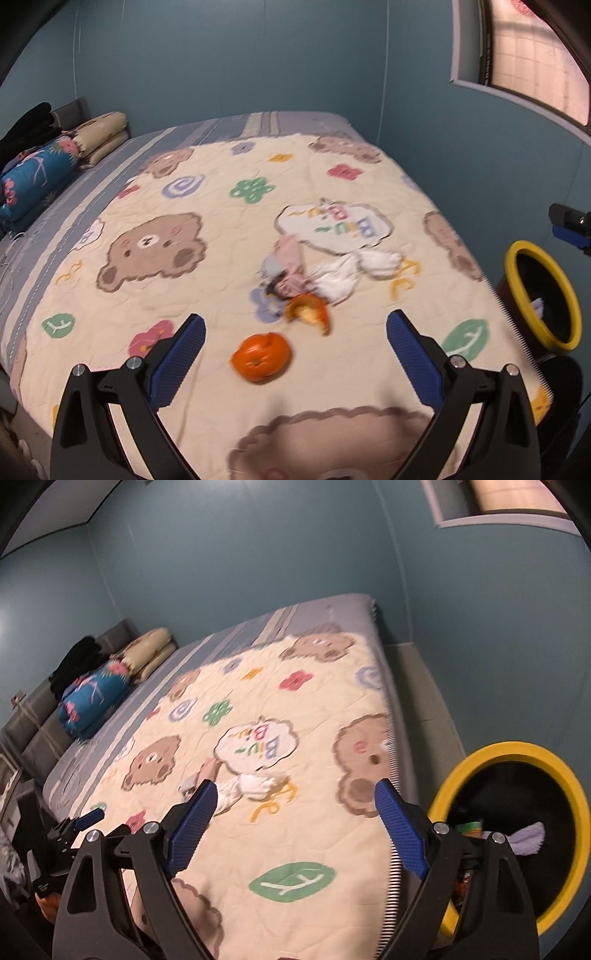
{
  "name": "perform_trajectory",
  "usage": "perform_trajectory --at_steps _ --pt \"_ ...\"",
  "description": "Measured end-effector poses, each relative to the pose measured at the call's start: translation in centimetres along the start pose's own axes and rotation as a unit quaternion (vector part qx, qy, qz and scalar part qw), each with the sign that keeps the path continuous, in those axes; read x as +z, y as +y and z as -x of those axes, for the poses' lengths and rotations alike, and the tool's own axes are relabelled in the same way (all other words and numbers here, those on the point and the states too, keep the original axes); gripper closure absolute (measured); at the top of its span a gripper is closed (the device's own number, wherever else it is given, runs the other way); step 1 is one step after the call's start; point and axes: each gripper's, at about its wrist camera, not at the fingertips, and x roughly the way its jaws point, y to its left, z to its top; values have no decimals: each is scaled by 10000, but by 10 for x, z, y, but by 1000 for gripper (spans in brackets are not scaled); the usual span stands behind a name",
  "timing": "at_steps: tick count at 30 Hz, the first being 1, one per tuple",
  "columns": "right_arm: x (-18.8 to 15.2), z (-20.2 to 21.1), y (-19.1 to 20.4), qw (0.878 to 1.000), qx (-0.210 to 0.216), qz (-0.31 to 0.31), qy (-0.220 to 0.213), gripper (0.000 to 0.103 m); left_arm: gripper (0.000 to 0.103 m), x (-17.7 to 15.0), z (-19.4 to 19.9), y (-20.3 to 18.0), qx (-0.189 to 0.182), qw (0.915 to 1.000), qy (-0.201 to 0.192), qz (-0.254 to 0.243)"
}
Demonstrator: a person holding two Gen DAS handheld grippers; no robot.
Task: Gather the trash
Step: 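Move both open tools back over the orange and peel on the bed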
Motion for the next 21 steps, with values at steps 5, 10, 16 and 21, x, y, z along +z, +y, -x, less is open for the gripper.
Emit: perform_trajectory --at_steps 5,10,16,21 --pt "-5 -36 30 9979 390 289 439 20 8 -13 -22 23 143 9994 273 139" --pt "-13 -73 62 9899 936 556 913 22 8 -24 -40 36 114 9981 497 352" --pt "-22 -121 95 9763 1384 744 1490 30 8 -31 -62 45 111 9960 776 423" --pt "-33 -164 116 9627 1571 803 2051 35 8 -35 -79 50 68 9935 990 565"
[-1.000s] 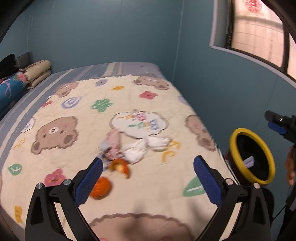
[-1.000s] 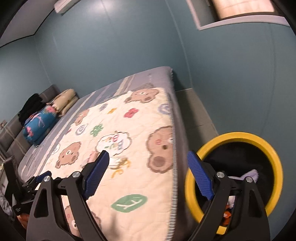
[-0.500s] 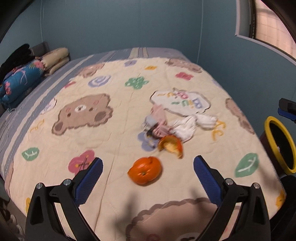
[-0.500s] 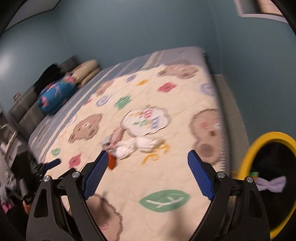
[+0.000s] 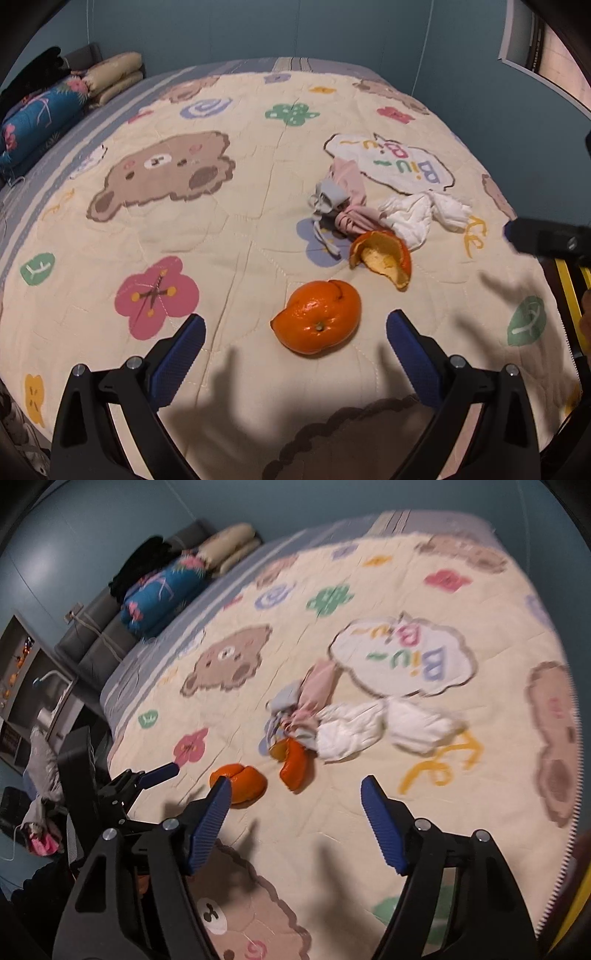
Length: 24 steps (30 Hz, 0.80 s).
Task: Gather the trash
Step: 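Grasp the whole orange with the left tool while the right tool grasps the orange peel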
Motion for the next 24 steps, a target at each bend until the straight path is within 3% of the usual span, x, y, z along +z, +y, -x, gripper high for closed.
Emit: perform_trajectory --at_steps 5,16,24 --pt "6 -41 2 9990 96 -77 439 41 8 1 -14 8 -56 9997 139 194" --pt "15 -87 -2 9967 60 -193 781 48 17 5 -28 17 -360 9976 268 523" --pt "15 -105 -15 9953 10 -481 845 70 41 5 -32 6 -590 9974 304 296"
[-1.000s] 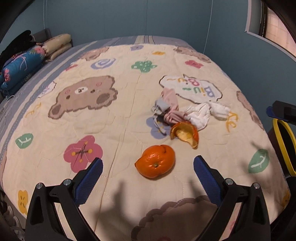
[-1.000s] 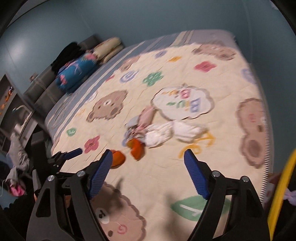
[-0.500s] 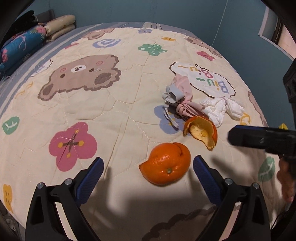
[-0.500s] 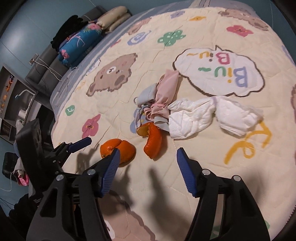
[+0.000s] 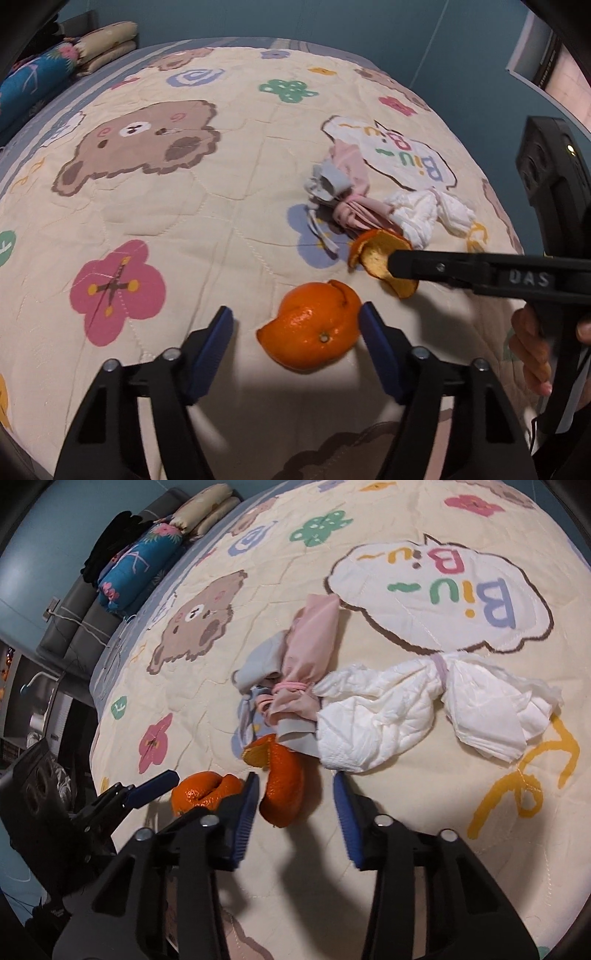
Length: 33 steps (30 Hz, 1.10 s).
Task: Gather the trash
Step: 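Grasp the whole orange with the left tool while the right tool grasps the orange peel, then lift and carry the orange and peel with both tools over the bin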
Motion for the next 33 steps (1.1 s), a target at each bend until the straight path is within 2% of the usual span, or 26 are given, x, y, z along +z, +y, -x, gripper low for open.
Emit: perform_trajectory --at_steps 2,3,4,5,10,14,23,30,33 --pt "0 -1 -3 10000 37 -82 30 79 52 0 -1 -1 -81 10000 -1 -26" --pt "-1 -1 -5 9999 66 -124 41 86 54 1 -1 -2 -87 10000 -16 -43" --pt "-1 -1 -6 9998 80 -152 44 87 62 1 -1 -2 -122 9999 -37 -48" --pt "-2 -1 -6 9998 93 -155 26 88 64 1 -1 -2 -160 9999 -39 -52" --pt "-4 9 -3 9998 142 -108 -128 92 72 -4 7 -14 -81 9991 -188 -380" --pt "-8 31 1 9990 234 -26 -377 92 73 -8 18 -21 -33 9981 -277 -546" --pt "-17 84 2 9957 379 -117 -840 92 73 -16 55 -27 -181 9968 -539 -562" --pt "-42 118 5 9939 478 -144 -982 92 73 -22 85 -28 -42 9964 -751 -391" --pt "-56 138 6 9924 554 -151 -1085 92 73 -25 101 -30 -113 9957 -890 -233"
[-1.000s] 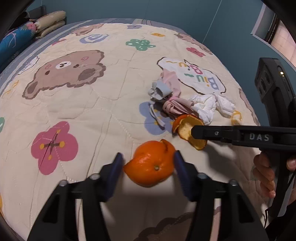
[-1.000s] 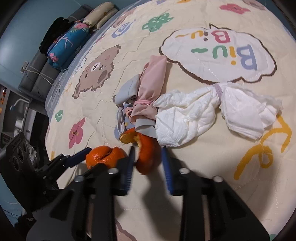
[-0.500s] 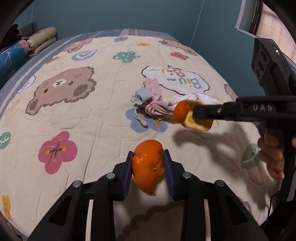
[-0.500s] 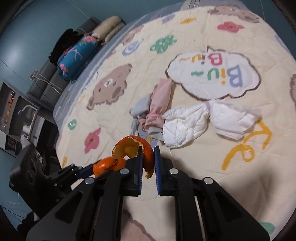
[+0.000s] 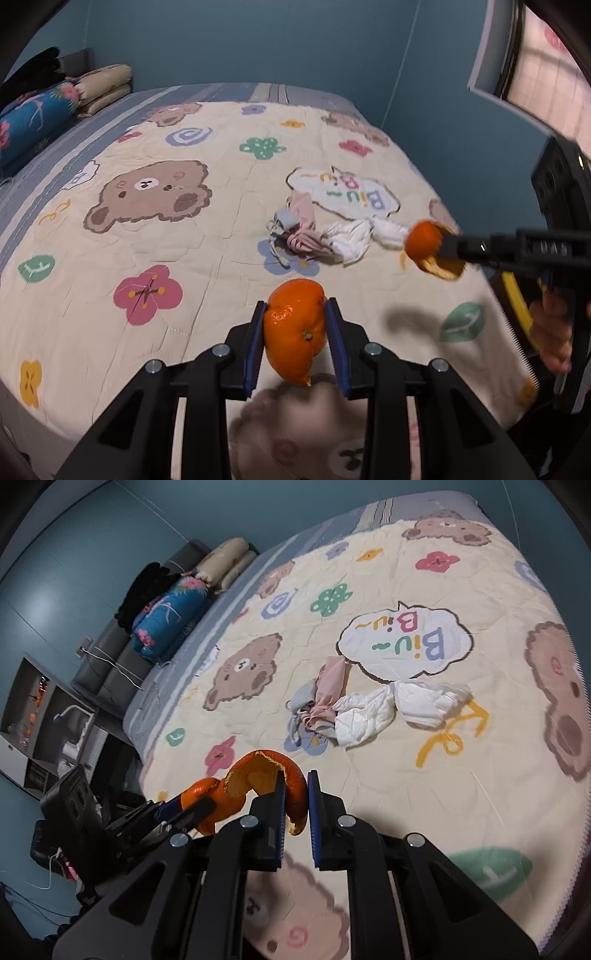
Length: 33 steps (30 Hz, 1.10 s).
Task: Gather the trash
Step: 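Lift and carry the orange and peel with both tools over the bin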
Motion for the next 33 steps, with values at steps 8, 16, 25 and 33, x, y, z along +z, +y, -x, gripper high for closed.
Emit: perform_trajectory --at_steps 8,16,25,33 --pt "-22 74 4 9985 102 -11 -533 92 73 8 61 -33 -210 9974 -683 -128" --pt "-37 141 2 9935 110 -74 -1135 92 73 18 109 -72 -377 9910 -1186 -498" --pt "-47 203 -8 9845 -56 -126 -1750 92 73 26 138 -121 -763 9814 -1515 -902" --pt "-59 245 -28 9763 -148 -285 -2140 92 73 33 145 -156 -1084 9738 -1627 -1165"
